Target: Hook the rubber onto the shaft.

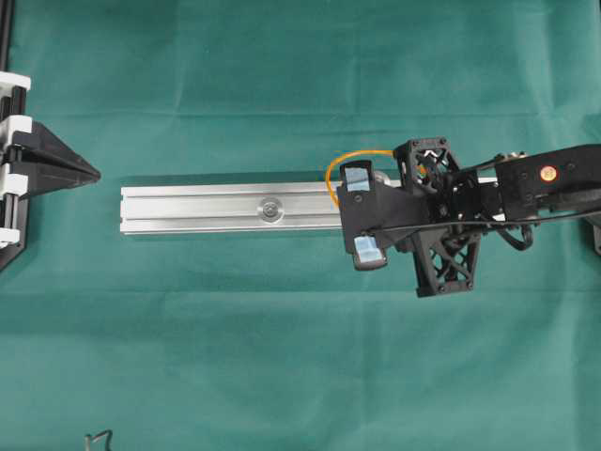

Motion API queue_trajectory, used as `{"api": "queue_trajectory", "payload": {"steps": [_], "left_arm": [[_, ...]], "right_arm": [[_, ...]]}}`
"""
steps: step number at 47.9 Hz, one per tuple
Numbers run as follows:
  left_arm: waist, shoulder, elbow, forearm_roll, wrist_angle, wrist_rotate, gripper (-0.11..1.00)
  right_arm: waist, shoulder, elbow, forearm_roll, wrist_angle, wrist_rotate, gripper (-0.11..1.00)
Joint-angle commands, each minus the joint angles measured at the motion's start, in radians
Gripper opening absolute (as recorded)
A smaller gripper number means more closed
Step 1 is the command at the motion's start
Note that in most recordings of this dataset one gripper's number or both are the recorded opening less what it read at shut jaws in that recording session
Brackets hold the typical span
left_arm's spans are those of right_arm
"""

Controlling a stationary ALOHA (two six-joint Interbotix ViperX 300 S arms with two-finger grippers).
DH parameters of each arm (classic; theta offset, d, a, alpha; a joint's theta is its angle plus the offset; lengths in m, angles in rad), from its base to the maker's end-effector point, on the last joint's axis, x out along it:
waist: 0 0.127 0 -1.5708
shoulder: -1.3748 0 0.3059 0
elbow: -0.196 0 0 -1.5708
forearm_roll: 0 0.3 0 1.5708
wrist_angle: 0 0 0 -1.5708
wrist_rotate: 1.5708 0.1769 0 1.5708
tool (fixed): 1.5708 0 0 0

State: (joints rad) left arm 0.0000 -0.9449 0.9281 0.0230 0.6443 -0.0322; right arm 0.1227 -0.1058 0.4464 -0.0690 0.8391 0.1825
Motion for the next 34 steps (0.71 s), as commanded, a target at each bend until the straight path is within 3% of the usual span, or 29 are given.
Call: {"api": "queue_trajectory", "payload": {"steps": [1, 34], "left_arm": [[0.0, 0.008, -0.031, 0.003, -0.008, 0.0, 0.02], [0.0, 0.008, -0.031, 0.003, -0.008, -0.002, 0.02]], "right_arm": [[0.009, -0.011, -0.009, 0.009, -0.008, 0.002, 0.07], [0.063, -0.011, -0.009, 0.023, -0.008, 0.003, 0.07]]}}
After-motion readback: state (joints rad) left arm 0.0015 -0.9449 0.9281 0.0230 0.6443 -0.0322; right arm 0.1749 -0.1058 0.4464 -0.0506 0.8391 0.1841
